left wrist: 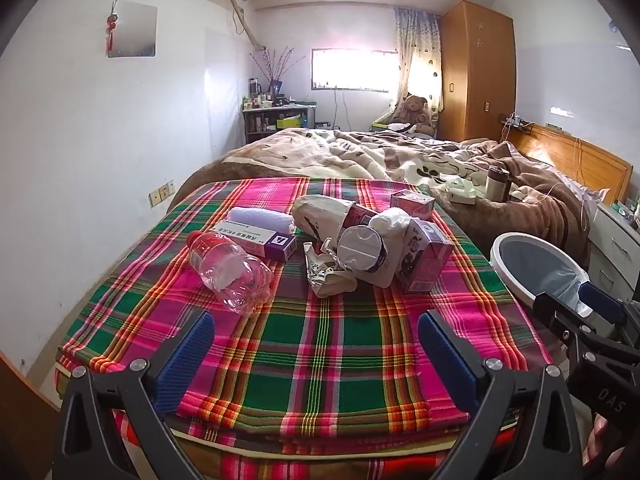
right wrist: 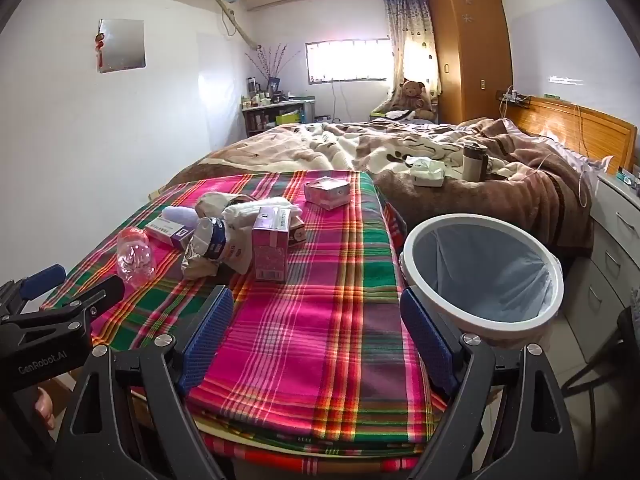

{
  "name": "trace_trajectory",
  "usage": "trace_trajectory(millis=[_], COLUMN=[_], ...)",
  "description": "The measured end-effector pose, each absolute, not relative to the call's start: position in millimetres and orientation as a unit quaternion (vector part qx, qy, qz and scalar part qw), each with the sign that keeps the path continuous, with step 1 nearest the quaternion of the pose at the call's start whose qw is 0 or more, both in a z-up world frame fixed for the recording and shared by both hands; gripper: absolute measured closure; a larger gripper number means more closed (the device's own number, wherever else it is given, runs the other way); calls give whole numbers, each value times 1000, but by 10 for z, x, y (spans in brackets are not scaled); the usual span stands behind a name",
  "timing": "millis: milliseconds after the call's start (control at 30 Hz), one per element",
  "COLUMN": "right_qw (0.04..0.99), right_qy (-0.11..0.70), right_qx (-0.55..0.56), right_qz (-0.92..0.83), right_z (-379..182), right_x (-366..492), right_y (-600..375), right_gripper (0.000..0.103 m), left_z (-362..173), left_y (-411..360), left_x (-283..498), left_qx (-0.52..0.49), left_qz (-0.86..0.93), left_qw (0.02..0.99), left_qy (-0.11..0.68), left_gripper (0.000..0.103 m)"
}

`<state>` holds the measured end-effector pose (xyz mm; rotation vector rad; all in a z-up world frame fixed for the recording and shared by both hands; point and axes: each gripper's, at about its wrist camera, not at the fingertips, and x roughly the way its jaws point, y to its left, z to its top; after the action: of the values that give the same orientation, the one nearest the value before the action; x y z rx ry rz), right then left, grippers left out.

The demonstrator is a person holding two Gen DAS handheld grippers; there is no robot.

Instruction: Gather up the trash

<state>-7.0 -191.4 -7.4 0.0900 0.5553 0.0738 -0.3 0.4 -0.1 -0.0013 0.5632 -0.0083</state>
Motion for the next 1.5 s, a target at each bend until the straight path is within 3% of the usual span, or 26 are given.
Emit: trace_trajectory(millis=[1500], right_qw=[962], right_qy=[271], right_qx=[33], right_qz=[22], right_z=[-44], right_x=[-99], right_y=[-1906], right_gripper=[16], left_z=[-23], left_y=[53], left_x=[9], left_qx=[-4], left_qz=[3], left_qw=[959], left_qy=[282], left_gripper=[0])
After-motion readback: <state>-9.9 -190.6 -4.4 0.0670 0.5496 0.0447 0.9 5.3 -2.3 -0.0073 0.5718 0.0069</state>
